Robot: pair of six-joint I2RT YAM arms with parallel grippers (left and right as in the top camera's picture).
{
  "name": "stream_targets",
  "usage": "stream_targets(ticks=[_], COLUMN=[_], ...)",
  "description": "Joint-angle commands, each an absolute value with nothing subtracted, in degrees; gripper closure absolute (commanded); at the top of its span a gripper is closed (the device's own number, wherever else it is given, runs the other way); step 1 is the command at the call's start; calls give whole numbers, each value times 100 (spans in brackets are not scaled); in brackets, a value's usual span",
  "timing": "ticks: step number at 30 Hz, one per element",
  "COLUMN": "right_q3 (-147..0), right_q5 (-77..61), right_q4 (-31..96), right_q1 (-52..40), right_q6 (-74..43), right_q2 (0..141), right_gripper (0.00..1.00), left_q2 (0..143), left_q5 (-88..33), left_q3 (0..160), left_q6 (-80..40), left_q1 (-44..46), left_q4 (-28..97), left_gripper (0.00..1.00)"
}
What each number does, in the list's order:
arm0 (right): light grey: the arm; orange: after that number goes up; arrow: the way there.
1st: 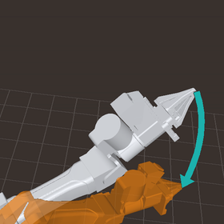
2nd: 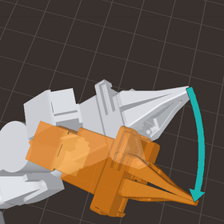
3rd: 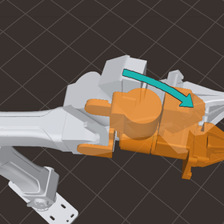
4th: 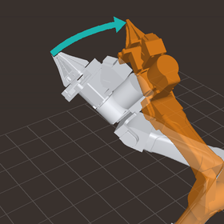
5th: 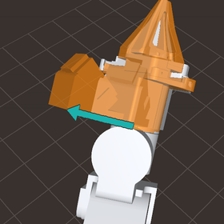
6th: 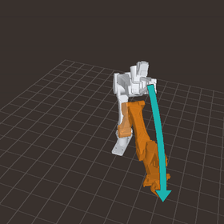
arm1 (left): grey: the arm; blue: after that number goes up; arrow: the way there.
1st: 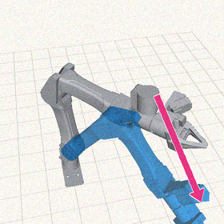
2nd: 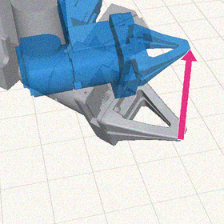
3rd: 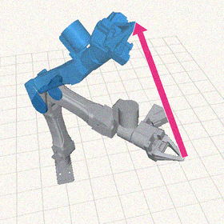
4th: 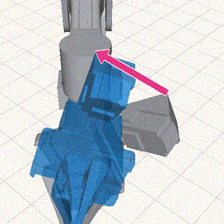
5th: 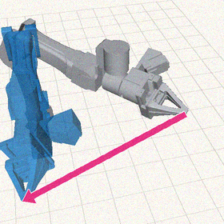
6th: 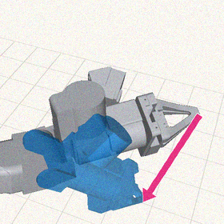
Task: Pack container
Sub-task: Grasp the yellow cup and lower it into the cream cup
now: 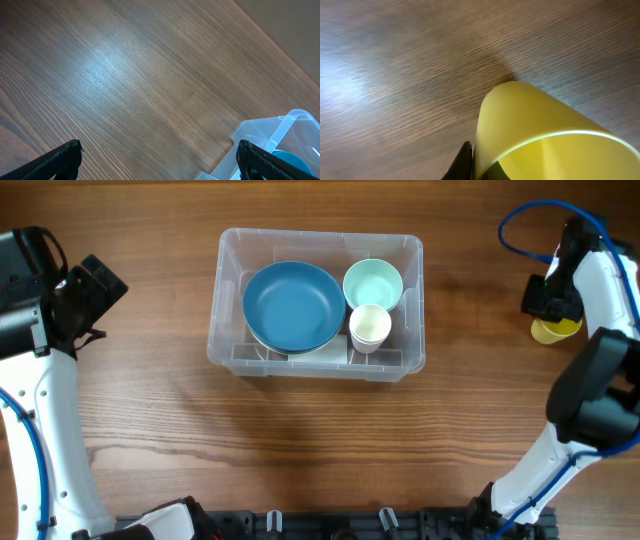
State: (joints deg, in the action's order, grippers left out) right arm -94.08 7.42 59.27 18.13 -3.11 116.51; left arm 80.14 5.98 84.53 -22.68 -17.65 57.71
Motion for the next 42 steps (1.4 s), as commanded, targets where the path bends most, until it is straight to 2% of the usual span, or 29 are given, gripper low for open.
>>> stream_targets(ticks=[1,7,12,18,23,32,42], right_q3=[-9579,-9579,-9579,-9564,-9546,-9507,-9507], right_q5=[123,-519,-502,-209,274,434,637], right_q4=[5988,6326,6593,6674,6554,6394,6383], right_q1=[1656,849,-506,-2213,-3105,-3422,-3422], right_q6=[-290,-285,-148,-161,-224,-320,-366], right_q2=[10595,9312,8635,8567,8836,9929,10381], right_gripper=[96,95,96,96,95,93,93], left_q2=[7966,7966,7966,7966,7966,7966,7966], left_q5=[589,589,589,587,589,589,589], left_q3=[8525,8525,8525,8525,8525,8525,8525], left_q6=[-2320,-2318,-2320,-2318,-2320,-2320,-2320], left_q1=[-1791,-1791,-1791,-1791,-1791,-1791,-1791], left_q4=[5774,5774,5774,5774,5774,5774,5774], left_gripper=[0,0,0,0,0,0,0])
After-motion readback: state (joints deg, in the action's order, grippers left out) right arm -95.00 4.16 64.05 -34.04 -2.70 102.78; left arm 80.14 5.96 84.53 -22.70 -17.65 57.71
